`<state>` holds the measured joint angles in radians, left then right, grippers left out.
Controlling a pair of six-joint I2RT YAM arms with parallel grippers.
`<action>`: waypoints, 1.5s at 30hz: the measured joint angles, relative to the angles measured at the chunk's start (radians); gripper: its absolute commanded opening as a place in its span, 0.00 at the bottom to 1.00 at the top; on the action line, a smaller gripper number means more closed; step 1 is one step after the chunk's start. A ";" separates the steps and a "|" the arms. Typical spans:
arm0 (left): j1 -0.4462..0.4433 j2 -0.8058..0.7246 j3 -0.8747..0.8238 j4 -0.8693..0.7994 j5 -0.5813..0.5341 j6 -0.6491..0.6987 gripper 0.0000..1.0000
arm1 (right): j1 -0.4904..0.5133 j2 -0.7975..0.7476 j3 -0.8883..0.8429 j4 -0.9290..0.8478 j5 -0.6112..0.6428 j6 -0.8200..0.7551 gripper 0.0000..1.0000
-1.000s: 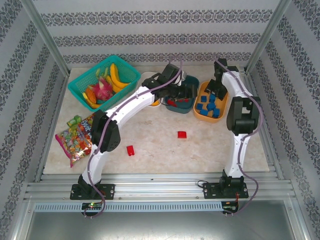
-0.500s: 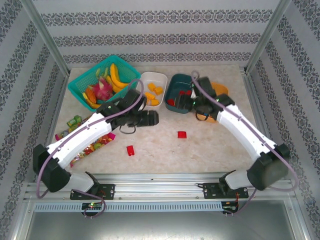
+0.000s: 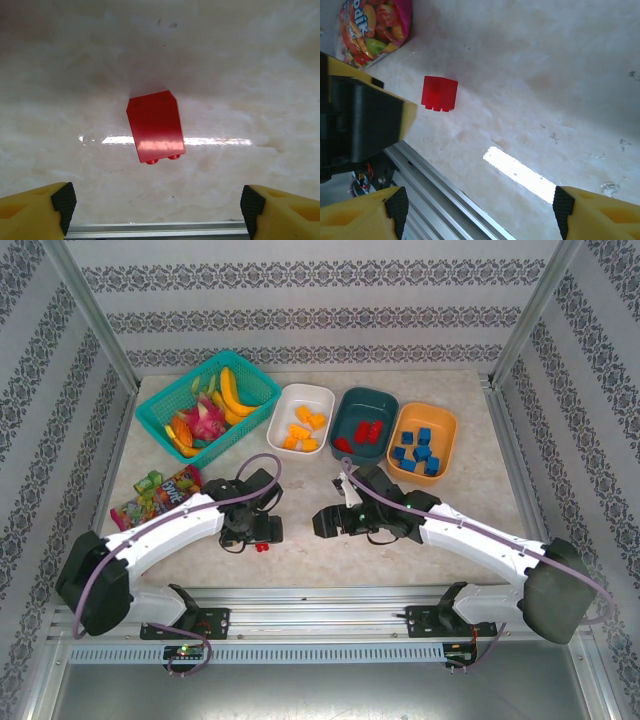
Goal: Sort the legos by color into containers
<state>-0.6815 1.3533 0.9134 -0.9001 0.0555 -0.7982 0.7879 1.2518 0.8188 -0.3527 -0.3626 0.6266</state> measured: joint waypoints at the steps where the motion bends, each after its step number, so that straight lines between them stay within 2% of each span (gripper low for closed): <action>1: 0.000 0.023 -0.005 0.010 0.001 -0.003 0.87 | 0.000 0.005 0.000 0.006 -0.003 -0.002 0.78; 4: 0.001 0.077 -0.010 0.045 0.000 -0.010 0.83 | 0.000 0.015 0.000 0.018 -0.011 -0.002 0.78; 15: 0.010 0.191 -0.022 0.129 -0.004 -0.019 0.60 | 0.000 0.021 -0.007 0.030 -0.021 -0.002 0.77; 23: 0.010 0.197 -0.039 0.158 -0.009 -0.018 0.32 | 0.000 0.021 -0.012 0.029 -0.021 -0.001 0.74; 26: 0.010 0.190 -0.039 0.158 -0.013 -0.014 0.27 | 0.000 0.014 -0.012 0.025 -0.016 -0.001 0.74; 30: 0.010 0.179 -0.017 0.140 -0.027 -0.007 0.27 | -0.008 -0.041 -0.012 -0.012 0.031 0.003 0.74; 33: 0.010 0.180 0.088 0.102 -0.031 0.014 0.27 | -0.057 -0.116 -0.008 -0.040 0.077 0.028 0.74; 37: 0.010 0.217 0.315 0.088 -0.030 0.051 0.27 | -0.188 -0.203 0.011 -0.039 0.128 0.088 0.74; 45: 0.010 0.508 0.748 0.071 -0.011 0.132 0.26 | -0.394 -0.237 0.024 0.030 0.153 0.217 0.75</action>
<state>-0.6720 1.8614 1.6611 -0.8295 0.0444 -0.6666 0.3943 1.0153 0.8425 -0.3229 -0.2096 0.8433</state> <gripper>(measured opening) 0.323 0.746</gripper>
